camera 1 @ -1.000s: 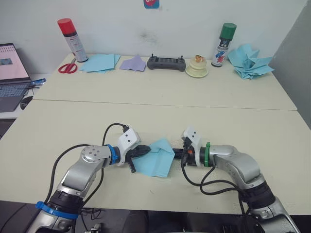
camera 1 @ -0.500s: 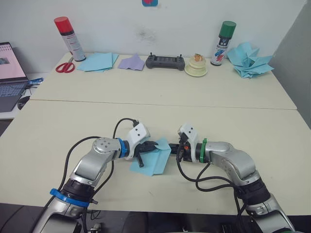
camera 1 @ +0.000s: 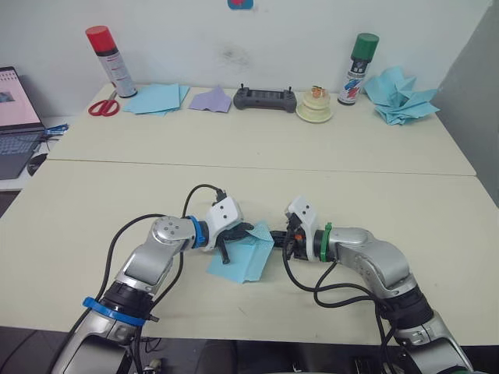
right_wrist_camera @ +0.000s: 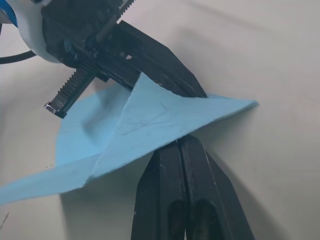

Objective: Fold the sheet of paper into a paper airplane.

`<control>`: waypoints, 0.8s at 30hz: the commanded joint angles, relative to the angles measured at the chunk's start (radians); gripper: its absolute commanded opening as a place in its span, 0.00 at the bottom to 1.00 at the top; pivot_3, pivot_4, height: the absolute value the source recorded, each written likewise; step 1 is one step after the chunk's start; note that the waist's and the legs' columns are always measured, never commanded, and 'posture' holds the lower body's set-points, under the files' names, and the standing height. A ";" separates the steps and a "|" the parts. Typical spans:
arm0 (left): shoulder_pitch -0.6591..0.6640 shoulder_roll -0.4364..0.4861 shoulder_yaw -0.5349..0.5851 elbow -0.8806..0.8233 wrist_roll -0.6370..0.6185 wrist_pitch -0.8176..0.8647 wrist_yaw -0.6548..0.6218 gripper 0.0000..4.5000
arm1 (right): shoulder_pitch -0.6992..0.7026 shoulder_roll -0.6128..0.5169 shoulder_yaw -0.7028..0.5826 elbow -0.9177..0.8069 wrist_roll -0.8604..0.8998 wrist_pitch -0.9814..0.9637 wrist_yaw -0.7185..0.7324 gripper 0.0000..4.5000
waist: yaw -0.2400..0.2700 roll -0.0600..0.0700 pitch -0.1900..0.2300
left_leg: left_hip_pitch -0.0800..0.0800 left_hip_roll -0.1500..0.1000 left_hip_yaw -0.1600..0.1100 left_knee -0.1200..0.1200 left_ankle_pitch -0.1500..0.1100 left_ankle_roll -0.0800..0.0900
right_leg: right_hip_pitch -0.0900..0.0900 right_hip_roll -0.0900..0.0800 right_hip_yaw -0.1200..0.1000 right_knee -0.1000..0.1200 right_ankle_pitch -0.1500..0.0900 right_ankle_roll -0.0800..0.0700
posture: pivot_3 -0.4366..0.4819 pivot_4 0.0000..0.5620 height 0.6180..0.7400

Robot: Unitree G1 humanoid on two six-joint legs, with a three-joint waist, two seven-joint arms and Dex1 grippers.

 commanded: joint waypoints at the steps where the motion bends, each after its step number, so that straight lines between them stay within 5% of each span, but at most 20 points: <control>1: -0.011 0.014 0.070 0.020 -0.036 0.039 -0.002 0.01 | -0.001 0.000 0.006 -0.016 0.006 -0.022 0.003 0.00 | -0.002 0.000 0.000 | 0.000 0.000 0.000 0.000 0.000 0.000 | 0.000 0.000 0.000 0.000 0.000 0.000 | 0.48 0.27 1.00; 11: -0.001 -0.010 0.111 -0.112 -0.175 0.156 -0.056 0.01 | 0.000 0.000 0.014 -0.019 0.009 -0.021 0.000 0.00 | -0.001 0.000 0.001 | -0.002 0.000 0.000 0.000 0.000 0.000 | 0.000 0.000 -0.001 0.000 0.000 0.000 | 0.48 0.27 1.00; 24: 0.044 -0.009 0.021 -0.122 -0.105 0.139 -0.055 0.01 | -0.019 0.016 -0.001 -0.034 0.027 -0.005 -0.009 0.00 | -0.001 0.000 0.001 | -0.001 0.000 -0.001 0.000 0.000 0.000 | 0.000 0.000 -0.001 0.000 0.000 0.000 | 0.48 0.27 1.00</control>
